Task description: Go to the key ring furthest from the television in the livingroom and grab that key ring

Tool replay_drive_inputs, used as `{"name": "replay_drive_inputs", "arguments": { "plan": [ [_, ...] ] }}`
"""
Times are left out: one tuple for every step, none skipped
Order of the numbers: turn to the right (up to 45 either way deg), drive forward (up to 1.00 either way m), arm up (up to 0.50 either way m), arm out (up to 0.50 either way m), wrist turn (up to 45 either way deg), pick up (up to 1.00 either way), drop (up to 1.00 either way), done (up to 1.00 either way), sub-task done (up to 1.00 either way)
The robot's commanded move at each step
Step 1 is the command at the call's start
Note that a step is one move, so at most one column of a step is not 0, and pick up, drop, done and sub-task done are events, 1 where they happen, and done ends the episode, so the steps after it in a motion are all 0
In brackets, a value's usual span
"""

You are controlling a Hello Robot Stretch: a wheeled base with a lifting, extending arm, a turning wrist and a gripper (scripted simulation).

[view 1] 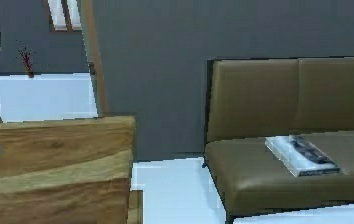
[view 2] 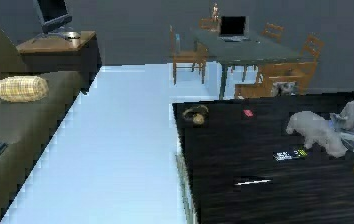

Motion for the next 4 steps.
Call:
{"name": "replay_drive_inputs", "arguments": {
  "plan": [
    [21.0, 0.00, 0.00, 0.00, 0.0, 0.00, 0.00, 0.00, 0.00],
    [0.0, 0.30, 0.00, 0.00, 0.0, 0.00, 0.00, 0.00, 0.00],
    [-27.0, 0.00, 0.00, 0.00, 0.0, 0.00, 0.00, 0.00, 0.00],
    [0.0, 0.60, 0.00, 0.00, 0.0, 0.00, 0.00, 0.00, 0.00]
  ]
}}
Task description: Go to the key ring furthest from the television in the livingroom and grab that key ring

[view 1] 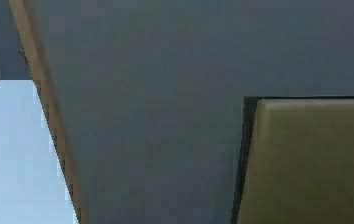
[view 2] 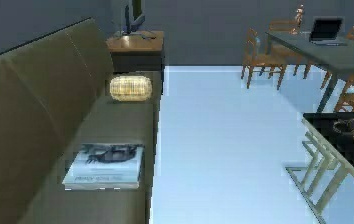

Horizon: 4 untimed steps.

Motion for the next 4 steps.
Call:
{"name": "replay_drive_inputs", "arguments": {
  "plan": [
    [-45.0, 0.00, 0.00, 0.00, 0.0, 0.00, 0.00, 0.00, 0.00],
    [-3.0, 0.00, 0.00, 0.00, 0.0, 0.00, 0.00, 0.00, 0.00],
    [0.0, 0.95, 0.00, 0.00, 0.0, 0.00, 0.00, 0.00, 0.00],
    [-3.0, 0.00, 0.00, 0.00, 0.0, 0.00, 0.00, 0.00, 0.00]
  ]
}}
